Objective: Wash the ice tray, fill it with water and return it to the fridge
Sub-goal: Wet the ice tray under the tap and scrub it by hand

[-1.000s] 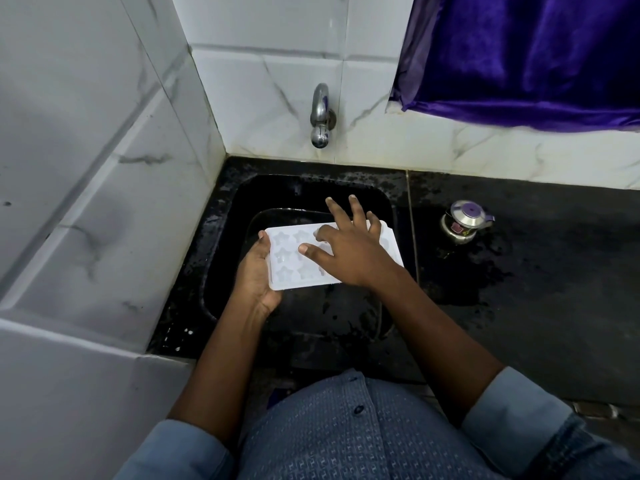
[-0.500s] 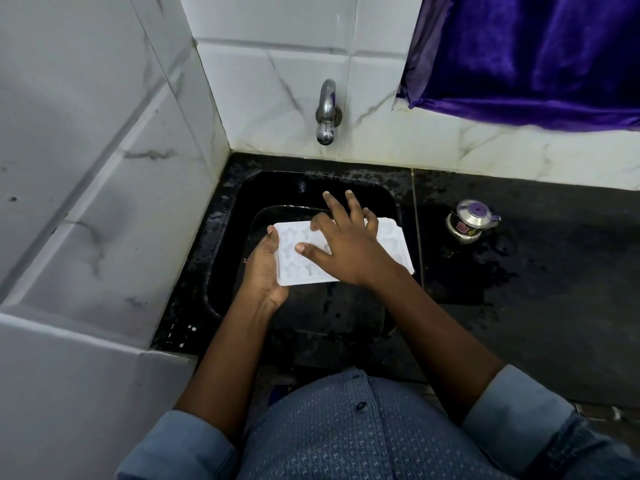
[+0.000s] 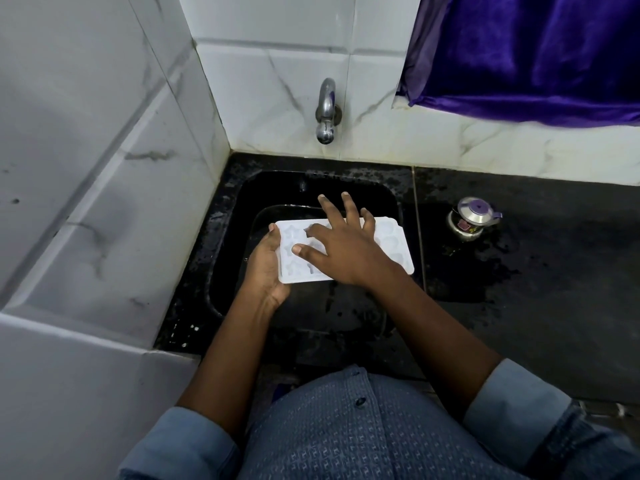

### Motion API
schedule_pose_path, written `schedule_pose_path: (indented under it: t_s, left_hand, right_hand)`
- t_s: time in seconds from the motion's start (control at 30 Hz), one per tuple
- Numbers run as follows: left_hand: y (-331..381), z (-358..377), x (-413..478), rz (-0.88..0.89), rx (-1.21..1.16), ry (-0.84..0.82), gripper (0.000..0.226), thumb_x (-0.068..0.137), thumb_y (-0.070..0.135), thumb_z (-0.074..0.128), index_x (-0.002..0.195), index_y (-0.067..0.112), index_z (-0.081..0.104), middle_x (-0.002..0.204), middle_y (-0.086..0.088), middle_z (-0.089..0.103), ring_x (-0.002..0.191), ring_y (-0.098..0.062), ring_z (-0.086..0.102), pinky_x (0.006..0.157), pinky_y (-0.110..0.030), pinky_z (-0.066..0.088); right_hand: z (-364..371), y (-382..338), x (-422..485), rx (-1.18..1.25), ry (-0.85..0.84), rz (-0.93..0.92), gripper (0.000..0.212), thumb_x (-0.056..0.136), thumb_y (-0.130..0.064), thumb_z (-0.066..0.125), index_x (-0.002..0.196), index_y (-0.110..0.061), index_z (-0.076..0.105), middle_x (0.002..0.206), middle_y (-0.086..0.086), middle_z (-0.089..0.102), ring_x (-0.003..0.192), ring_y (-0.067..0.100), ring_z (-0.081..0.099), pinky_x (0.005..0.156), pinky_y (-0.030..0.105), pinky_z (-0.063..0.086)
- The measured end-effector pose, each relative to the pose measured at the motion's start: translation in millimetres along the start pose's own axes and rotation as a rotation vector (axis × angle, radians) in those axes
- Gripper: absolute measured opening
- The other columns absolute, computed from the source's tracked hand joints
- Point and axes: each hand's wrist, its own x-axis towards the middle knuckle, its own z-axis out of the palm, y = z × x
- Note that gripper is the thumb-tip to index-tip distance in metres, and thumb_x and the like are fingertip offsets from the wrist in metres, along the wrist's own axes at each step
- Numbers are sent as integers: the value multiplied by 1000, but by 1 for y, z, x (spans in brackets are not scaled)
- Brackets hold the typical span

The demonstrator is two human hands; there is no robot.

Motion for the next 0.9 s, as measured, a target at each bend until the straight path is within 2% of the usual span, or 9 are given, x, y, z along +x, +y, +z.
schedule_pose_path:
  t_s: [0.13,0.2,0.27,0.3,0.4,0.53,0.63,0.8,0.9]
  left_hand:
    - [-3,4,-1,10,14,2,68,107,59,39,142,4,59,133,-26,69,110,-41,73,89,-56,60]
    - [-3,5,-3,20,22,4,69,108,60,38,141,4,60,130,-25,70,110,-41,74,95,-57,57]
    - [-1,2,-2,14,13,-17,73,107,62,38,145,2,56,135,-27,67,118,-44,69,106,-62,49]
    - [0,1,-3,12,8,-33,74,107,62,37,145,1,55,136,-28,66,119,-44,69,106,-63,50]
    - [1,1,-4,30,10,-14,69,109,59,36,136,1,61,124,-26,73,104,-41,76,81,-54,64]
    - [-1,3,-5,51,37,20,65,109,58,37,131,3,64,122,-24,74,102,-39,77,84,-55,63]
    - [-1,2,-5,58,31,11,64,109,57,37,131,3,63,117,-23,76,98,-37,78,93,-55,57]
    - [-4,5,-9,58,32,33,65,109,57,37,135,4,63,114,-21,77,94,-34,79,78,-50,64]
    - [-3,5,-11,57,21,13,64,109,57,37,128,2,65,111,-23,78,92,-35,79,76,-52,64]
  right_hand:
    - [1,1,0,-5,14,3,67,96,-81,29,137,-37,59,176,0,-1,159,32,-18,122,63,-6]
    - [3,1,0,-2,19,6,68,95,-82,28,138,-38,57,176,0,-1,159,32,-19,122,63,-6]
    - [3,0,-2,0,11,-1,68,96,-81,28,142,-39,54,176,1,-1,159,32,-19,122,63,-6]
    - [3,0,-2,3,4,-5,68,96,-81,28,143,-39,54,176,1,-2,158,32,-20,122,63,-6]
    - [1,-2,-2,-12,3,-11,71,96,-82,27,143,-37,55,176,0,-2,158,32,-20,122,63,-7]
    - [1,-3,-2,-7,-6,2,73,96,-82,27,144,-35,55,176,1,-2,158,32,-20,122,63,-7]
    - [1,-5,-3,-1,-15,-5,71,96,-81,27,142,-34,57,176,1,-2,159,32,-19,122,63,-7]
    - [0,-6,-3,-5,48,0,64,96,-80,31,128,-35,63,176,1,0,159,33,-18,122,63,-5]
    - [-1,-8,-4,-23,22,6,68,97,-81,28,135,-36,62,176,1,-2,159,33,-19,122,63,-6]
